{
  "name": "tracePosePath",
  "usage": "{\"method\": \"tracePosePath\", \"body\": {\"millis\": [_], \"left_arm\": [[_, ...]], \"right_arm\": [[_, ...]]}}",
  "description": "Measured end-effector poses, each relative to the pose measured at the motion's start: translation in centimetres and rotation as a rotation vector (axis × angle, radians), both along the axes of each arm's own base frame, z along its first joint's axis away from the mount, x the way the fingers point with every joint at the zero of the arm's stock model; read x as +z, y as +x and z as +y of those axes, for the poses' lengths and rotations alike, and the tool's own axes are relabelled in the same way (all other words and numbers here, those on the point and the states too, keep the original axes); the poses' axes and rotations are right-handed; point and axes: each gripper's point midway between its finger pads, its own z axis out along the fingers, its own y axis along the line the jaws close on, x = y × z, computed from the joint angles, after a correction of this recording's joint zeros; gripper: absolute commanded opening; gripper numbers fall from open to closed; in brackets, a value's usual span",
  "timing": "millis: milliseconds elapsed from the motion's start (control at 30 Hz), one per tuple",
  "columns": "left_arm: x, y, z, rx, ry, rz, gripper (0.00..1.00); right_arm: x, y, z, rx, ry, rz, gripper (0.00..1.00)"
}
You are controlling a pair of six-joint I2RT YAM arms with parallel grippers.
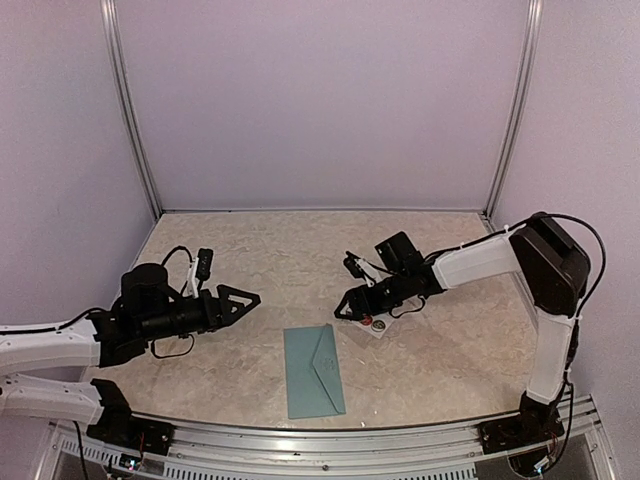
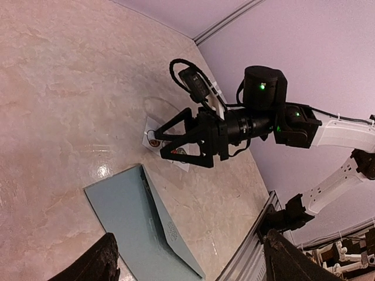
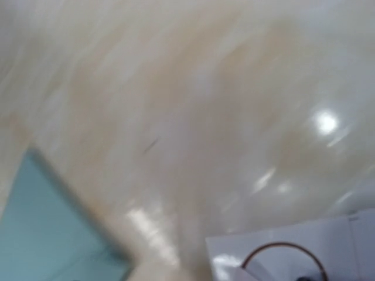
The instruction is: Place the letter into the envelope and seal it
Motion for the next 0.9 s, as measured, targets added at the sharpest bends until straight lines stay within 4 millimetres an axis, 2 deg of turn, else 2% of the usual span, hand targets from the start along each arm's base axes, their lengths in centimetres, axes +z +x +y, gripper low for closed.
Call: {"method": "tracePosePath", "body": {"millis": [133,267,500,667,900], "left_arm": [[0.3,-0.3,0.5,0.009,-0.003,-0.008,0.81],[0.8,-0.5,0.5,0.007,-0.013,-0.019,0.81],[-0.6,-0.9,-0.2,-0.016,0.019,0.012,0.81],[-1.4,-1.0,-0.6,-0.022,0.035,0.032,0.81],[-1.4,-0.9,-0.5,-0.011,0.035,0.036,0.81]], "right_arm": [[0.1,-3.3,0.8,0.021,-0.008,0.028,0.75],[0.3,-4.5,0.9,0.017,-0.046,0.024,0.73],[1.9,-2.4,0.3,0.01,-0.148,-0.084,0.46],[2.3,-1.0,0.5,0.043,-0.195,-0.146,0.4],[0.8,-1.4,-0.6,0.09,-0.265,-0.14,0.34]]}}
